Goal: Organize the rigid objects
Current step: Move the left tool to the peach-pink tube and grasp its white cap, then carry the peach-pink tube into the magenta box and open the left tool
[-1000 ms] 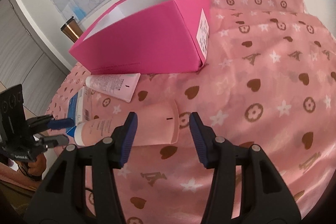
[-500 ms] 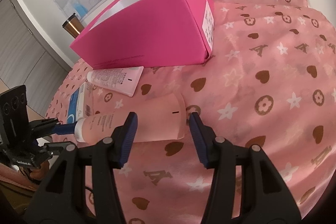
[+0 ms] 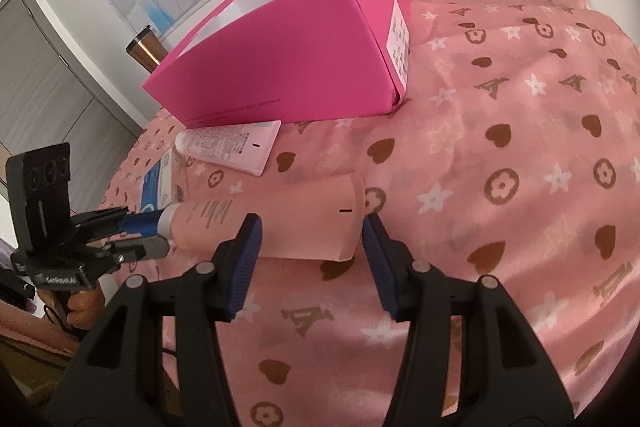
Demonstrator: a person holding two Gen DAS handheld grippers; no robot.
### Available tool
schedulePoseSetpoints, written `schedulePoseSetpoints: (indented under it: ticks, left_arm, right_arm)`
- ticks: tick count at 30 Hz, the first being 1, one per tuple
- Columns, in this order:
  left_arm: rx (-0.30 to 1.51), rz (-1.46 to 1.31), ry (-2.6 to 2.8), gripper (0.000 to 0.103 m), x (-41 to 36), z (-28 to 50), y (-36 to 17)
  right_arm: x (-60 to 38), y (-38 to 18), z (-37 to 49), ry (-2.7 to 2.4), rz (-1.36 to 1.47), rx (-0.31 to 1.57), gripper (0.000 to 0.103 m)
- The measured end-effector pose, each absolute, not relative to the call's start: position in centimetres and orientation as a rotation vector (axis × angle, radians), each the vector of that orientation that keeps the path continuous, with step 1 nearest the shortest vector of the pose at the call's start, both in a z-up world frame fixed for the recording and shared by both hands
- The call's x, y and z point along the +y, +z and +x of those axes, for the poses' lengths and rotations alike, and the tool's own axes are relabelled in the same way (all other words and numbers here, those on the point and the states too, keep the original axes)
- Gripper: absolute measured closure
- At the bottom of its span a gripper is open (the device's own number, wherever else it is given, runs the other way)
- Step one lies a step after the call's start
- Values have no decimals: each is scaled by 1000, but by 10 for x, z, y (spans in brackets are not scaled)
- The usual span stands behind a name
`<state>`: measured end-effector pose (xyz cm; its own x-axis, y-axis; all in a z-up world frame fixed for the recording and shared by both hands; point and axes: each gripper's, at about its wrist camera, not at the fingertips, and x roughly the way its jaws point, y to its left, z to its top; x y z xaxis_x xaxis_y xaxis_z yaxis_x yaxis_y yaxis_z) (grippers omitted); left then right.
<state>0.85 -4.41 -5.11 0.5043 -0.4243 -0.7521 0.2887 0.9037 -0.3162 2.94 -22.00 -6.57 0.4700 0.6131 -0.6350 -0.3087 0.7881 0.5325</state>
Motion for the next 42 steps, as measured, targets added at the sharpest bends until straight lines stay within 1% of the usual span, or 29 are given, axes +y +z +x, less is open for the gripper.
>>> schedulePoseSetpoints:
  ticks: [3, 7, 9, 18, 32, 42]
  left_arm:
    - [950, -148, -432, 59, -46, 13, -51]
    - [952, -146, -426, 59, -46, 13, -52]
    - [952, -147, -421, 63, -46, 12, -51]
    - [937, -163, -426, 63, -42, 14, -42]
    - [793, -122, -439, 62, -38, 23, 8]
    - [697, -70, -415, 60, -35, 46, 43]
  right_arm:
    - [-223, -67, 29, 581, 374, 922, 48]
    - [-227, -71, 33, 569, 398, 922, 48]
    - [-225, -70, 35, 571, 391, 921, 48]
    - [-223, -58, 31, 555, 365, 887, 48]
    - [-228, -9, 31, 546, 315, 758, 48]
    - [-226, 26, 48, 538, 276, 668, 48]
